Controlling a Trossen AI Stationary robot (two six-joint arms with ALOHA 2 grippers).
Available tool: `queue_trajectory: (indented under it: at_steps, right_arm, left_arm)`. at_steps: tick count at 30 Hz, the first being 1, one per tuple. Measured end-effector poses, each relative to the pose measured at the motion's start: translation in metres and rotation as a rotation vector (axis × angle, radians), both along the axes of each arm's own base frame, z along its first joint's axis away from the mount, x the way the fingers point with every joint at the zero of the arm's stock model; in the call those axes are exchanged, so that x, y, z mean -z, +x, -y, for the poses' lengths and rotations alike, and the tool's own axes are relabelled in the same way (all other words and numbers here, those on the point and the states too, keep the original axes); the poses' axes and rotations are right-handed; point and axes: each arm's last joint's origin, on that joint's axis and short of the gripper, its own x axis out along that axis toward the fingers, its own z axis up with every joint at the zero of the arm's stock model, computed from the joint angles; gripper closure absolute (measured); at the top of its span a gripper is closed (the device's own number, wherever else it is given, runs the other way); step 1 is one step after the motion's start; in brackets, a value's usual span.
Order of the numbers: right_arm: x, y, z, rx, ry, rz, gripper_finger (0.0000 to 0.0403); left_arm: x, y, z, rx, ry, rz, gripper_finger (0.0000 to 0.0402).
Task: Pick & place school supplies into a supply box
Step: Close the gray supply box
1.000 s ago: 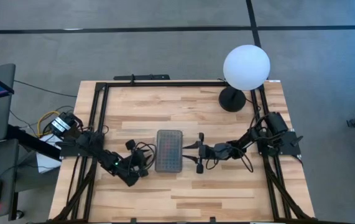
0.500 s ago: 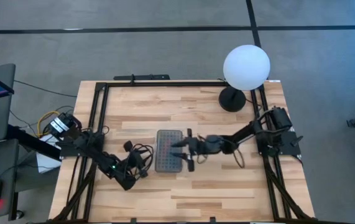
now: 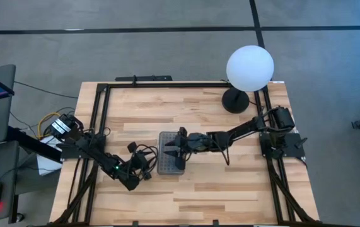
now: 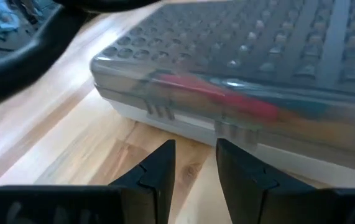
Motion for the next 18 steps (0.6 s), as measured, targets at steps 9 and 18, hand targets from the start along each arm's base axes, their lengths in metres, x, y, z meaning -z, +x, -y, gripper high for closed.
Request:
queue_trajectory:
  at_steps: [9,18]
  right_arm:
    - [0.027,0.002,0.003,0.022,0.024,-0.120,0.0244]
    - [0.038,0.001,0.006,0.044,0.063,-0.187,0.0255]
  left_arm:
    - [-0.002,-0.002,0.001,-0.045,0.036,0.058,0.0290]
    - [0.000,0.004,-0.006,-0.043,-0.029,0.020,0.0290]
